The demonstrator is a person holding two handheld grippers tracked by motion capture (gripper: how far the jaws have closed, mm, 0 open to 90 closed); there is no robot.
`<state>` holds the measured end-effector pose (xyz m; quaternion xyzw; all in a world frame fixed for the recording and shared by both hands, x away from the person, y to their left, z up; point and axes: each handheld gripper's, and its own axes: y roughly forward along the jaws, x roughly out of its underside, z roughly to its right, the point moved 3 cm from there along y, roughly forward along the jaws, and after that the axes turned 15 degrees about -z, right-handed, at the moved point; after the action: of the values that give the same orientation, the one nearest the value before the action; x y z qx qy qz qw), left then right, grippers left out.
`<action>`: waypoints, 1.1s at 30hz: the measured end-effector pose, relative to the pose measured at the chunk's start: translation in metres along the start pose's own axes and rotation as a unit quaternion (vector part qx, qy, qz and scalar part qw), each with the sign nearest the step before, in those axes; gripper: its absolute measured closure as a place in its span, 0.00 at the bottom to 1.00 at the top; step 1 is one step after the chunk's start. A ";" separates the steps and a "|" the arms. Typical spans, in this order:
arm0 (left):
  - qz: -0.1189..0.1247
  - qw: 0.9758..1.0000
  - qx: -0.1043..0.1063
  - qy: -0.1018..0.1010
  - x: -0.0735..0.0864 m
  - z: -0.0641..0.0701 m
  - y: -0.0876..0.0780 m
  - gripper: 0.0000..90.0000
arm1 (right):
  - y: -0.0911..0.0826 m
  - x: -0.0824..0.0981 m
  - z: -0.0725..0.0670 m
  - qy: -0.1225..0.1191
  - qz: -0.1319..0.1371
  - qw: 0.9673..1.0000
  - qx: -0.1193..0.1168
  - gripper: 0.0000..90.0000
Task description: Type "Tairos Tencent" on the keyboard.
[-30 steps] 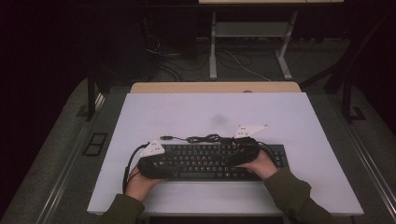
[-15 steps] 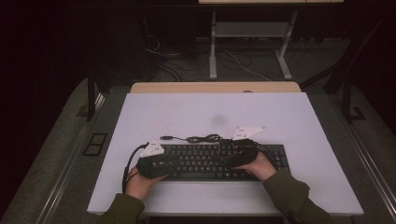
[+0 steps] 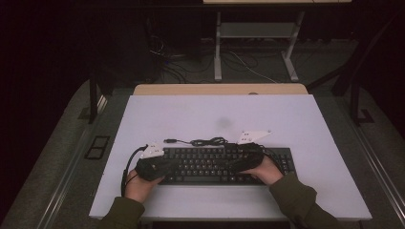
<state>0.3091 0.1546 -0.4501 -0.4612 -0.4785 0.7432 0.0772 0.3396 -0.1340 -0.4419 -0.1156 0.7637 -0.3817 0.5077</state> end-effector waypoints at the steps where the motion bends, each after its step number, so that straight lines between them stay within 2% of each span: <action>1: -0.002 1.000 -0.002 0.000 0.000 0.000 0.000 0.99 | 0.000 0.000 0.000 0.000 0.000 1.000 0.001 0.26; 19: -0.024 1.000 -0.004 0.000 0.004 -0.004 0.002 0.99 | 0.001 0.000 0.000 0.001 -0.004 1.000 0.005 0.26; 33: -0.028 1.000 -0.002 0.001 0.004 -0.004 0.003 0.99 | 0.001 0.001 0.000 0.002 -0.005 1.000 0.009 0.26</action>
<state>0.3111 0.1579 -0.4559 -0.4491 -0.4927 0.7390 0.0973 0.3399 -0.1341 -0.4429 -0.1140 0.7608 -0.3910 0.5054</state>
